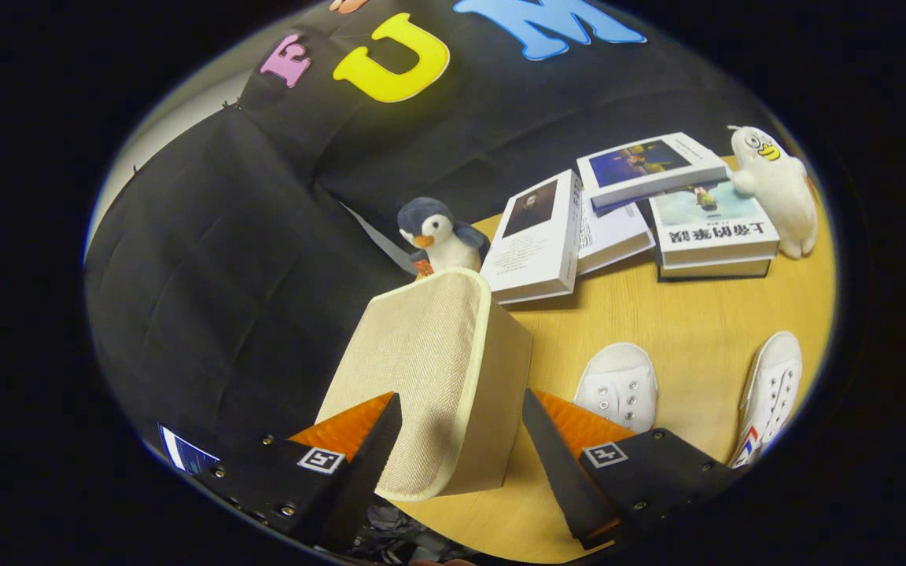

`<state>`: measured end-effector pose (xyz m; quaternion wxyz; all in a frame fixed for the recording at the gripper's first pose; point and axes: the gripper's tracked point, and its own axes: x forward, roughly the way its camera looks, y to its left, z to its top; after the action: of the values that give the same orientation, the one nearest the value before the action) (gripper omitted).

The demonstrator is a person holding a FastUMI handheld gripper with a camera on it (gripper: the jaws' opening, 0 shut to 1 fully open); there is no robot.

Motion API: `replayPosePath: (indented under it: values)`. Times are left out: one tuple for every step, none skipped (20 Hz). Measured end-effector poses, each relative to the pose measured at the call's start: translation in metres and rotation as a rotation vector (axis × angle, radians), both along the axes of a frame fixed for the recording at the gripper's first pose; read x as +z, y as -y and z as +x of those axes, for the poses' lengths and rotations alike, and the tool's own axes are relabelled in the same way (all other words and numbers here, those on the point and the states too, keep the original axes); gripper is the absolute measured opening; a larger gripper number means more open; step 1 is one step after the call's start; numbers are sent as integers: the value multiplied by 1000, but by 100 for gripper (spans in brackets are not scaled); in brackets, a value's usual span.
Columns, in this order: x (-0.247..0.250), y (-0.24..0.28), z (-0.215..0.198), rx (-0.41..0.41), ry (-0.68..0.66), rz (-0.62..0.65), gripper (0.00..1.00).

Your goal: Open the storage box then place both shoes into the box .Put the left shoe in first, then the right shoe, with the right side of both shoes facing outward in a uniform manner.

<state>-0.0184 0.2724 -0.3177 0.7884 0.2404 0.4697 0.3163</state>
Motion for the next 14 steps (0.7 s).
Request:
replayPosePath:
  values:
    - [-6,-5,-2,1,-31,22,95]
    - [-11,-11,-4,1,-68,44,94]
    - [-13,-17,-6,-4,-111,72,94]
    - [-13,-23,-8,-14,-157,115,94]
    - [-11,-29,-9,-26,-200,161,94]
    - [-11,-34,-10,-37,-244,199,94]
    - [-12,-38,-11,-44,-286,224,94]
    - [-13,-40,-11,-55,-322,239,94]
    - [-14,-41,-13,-65,-362,247,88]
    - [-15,-43,-14,-68,-396,259,85]
    - [-10,-44,-14,-67,-418,279,81]
    - [-9,-47,-13,-73,-416,285,81]
    - [-9,-39,-10,-91,-403,261,63]
    - [-7,-37,-9,-96,-404,263,46]
